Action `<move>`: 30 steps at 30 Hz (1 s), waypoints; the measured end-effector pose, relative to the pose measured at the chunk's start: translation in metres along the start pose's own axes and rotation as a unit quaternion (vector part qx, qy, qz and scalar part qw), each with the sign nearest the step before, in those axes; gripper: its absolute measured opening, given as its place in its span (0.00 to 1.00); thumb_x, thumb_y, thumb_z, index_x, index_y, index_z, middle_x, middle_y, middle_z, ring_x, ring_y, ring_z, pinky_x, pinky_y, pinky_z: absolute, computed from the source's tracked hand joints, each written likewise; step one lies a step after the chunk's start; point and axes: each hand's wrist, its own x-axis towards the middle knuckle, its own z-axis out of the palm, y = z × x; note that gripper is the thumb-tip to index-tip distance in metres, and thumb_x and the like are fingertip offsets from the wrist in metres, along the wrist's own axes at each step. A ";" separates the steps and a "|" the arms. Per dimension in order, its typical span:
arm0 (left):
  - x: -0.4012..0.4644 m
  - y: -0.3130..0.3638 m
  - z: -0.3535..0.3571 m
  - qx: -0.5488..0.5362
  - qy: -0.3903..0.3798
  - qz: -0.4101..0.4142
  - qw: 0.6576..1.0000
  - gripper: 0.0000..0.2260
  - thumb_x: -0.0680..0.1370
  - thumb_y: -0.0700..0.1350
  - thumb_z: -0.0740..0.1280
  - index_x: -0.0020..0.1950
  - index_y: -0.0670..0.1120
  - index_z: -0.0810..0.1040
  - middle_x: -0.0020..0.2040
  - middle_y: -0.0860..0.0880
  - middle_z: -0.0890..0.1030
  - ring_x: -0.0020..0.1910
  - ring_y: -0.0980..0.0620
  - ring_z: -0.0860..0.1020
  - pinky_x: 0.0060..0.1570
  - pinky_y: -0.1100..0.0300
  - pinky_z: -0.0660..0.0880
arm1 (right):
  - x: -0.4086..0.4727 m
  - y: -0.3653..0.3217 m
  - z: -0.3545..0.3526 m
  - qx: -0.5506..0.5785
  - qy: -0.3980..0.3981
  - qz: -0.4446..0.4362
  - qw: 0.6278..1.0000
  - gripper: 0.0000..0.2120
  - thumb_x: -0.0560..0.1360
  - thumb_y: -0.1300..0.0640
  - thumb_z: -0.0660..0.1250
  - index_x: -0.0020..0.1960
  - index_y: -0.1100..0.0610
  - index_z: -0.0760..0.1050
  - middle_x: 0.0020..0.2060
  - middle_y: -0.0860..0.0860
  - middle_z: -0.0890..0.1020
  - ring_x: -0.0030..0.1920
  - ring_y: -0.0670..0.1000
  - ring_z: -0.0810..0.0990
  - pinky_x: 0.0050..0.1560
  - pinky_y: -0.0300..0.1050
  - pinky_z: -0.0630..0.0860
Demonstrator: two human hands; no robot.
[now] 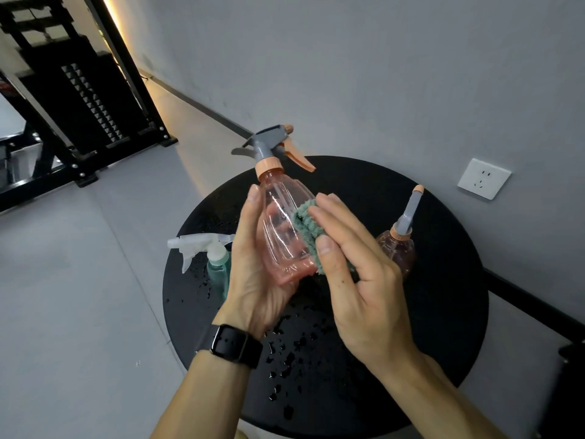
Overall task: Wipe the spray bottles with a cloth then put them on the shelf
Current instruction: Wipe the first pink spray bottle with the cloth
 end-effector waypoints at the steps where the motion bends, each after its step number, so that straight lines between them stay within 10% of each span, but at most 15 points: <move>1: 0.000 0.000 -0.001 -0.006 0.001 -0.001 1.000 0.31 0.76 0.63 0.64 0.67 0.41 0.75 0.52 0.42 0.82 0.48 0.46 0.82 0.44 0.52 0.83 | 0.000 0.000 0.000 0.000 0.002 -0.003 1.000 0.17 0.81 0.61 0.58 0.69 0.60 0.71 0.69 0.51 0.73 0.73 0.47 0.67 0.70 0.40 0.67; 15: -0.006 -0.002 0.003 0.079 -0.026 -0.039 0.996 0.19 0.77 0.57 0.59 0.42 0.48 0.85 0.37 0.50 0.83 0.33 0.52 0.81 0.33 0.59 0.79 | 0.007 0.001 -0.007 -0.013 0.007 -0.011 1.000 0.16 0.81 0.62 0.58 0.68 0.62 0.72 0.69 0.51 0.73 0.73 0.47 0.67 0.70 0.41 0.67; 22: -0.001 -0.005 0.001 0.120 -0.030 -0.050 0.991 0.23 0.77 0.56 0.65 0.66 0.42 0.77 0.52 0.45 0.81 0.48 0.46 0.80 0.45 0.51 0.79 | 0.010 0.004 -0.016 0.014 0.011 0.040 0.999 0.16 0.82 0.60 0.58 0.70 0.54 0.69 0.69 0.45 0.73 0.71 0.41 0.68 0.69 0.43 0.70; 30: 0.005 0.000 -0.008 0.040 0.036 -0.018 0.998 0.19 0.77 0.58 0.65 0.59 0.44 0.79 0.49 0.45 0.81 0.42 0.48 0.80 0.41 0.53 0.79 | -0.004 0.008 -0.005 0.022 -0.047 0.034 0.998 0.18 0.81 0.57 0.57 0.71 0.56 0.67 0.70 0.42 0.70 0.73 0.42 0.65 0.70 0.43 0.69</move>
